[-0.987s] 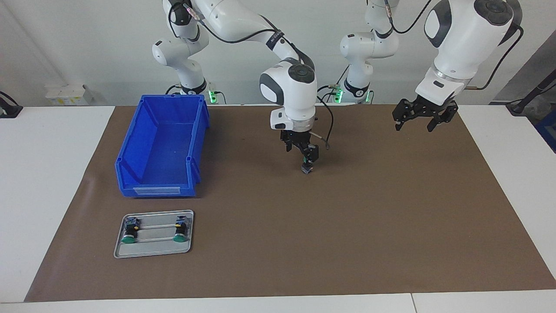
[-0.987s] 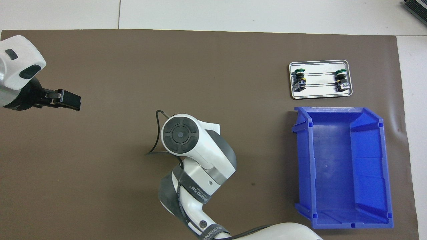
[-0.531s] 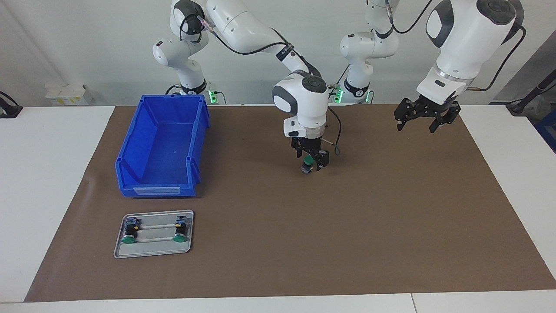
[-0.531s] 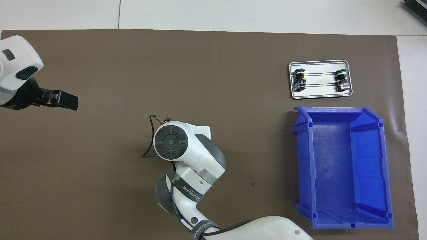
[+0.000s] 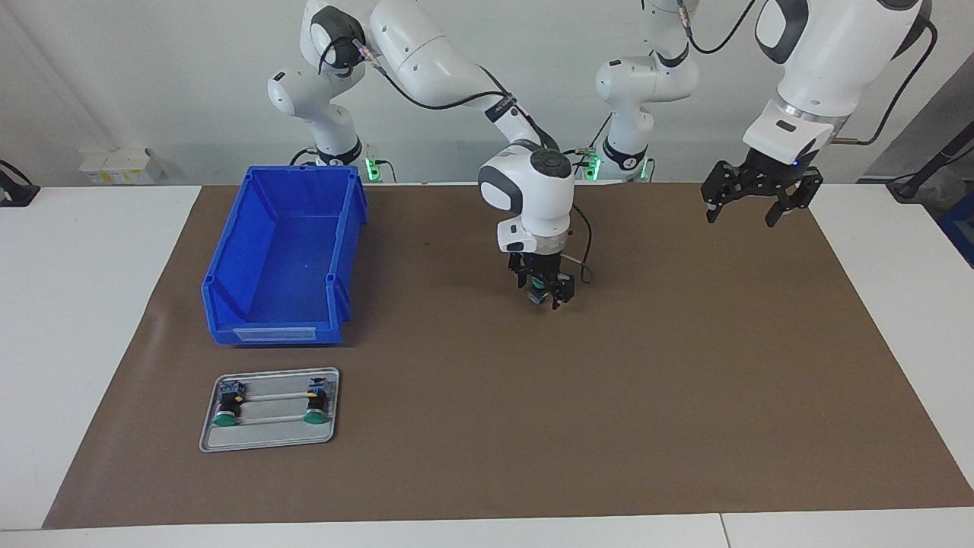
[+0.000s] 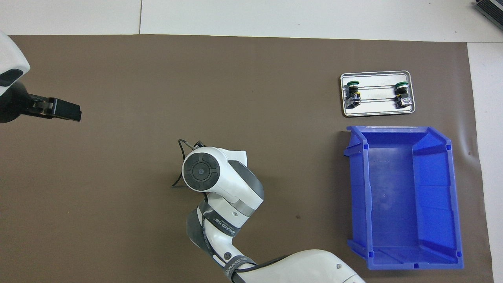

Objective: Place and press button with both arms

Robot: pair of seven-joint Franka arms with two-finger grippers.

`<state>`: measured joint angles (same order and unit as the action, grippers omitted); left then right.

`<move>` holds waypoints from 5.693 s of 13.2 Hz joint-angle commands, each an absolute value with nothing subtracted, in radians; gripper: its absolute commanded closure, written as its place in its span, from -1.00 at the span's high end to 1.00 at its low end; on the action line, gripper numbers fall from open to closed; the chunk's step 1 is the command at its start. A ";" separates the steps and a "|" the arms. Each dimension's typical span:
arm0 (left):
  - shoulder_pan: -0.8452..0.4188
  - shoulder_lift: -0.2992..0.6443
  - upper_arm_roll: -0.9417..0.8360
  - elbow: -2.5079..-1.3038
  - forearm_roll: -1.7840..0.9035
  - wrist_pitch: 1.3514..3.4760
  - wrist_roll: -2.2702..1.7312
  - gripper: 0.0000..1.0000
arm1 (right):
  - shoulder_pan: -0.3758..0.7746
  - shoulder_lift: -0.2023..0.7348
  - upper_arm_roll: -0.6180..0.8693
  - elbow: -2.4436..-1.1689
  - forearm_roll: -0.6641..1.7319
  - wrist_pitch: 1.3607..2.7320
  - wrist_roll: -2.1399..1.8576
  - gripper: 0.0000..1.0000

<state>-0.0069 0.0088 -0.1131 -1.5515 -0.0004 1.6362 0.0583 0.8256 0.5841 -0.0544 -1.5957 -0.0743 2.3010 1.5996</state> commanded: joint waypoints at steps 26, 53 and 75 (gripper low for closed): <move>0.017 0.072 -0.124 -1.548 0.058 1.655 0.070 1.00 | 0.629 0.364 -0.052 -1.641 -0.075 2.133 1.199 -1.00; 0.040 0.063 -0.123 -1.548 0.058 1.637 0.064 1.00 | -0.008 0.046 -0.054 -2.370 0.063 2.487 0.130 0.87; 0.040 0.061 -0.123 -1.548 0.058 1.637 0.064 1.00 | -0.009 -0.055 -0.061 -1.571 -0.074 1.549 -0.003 1.00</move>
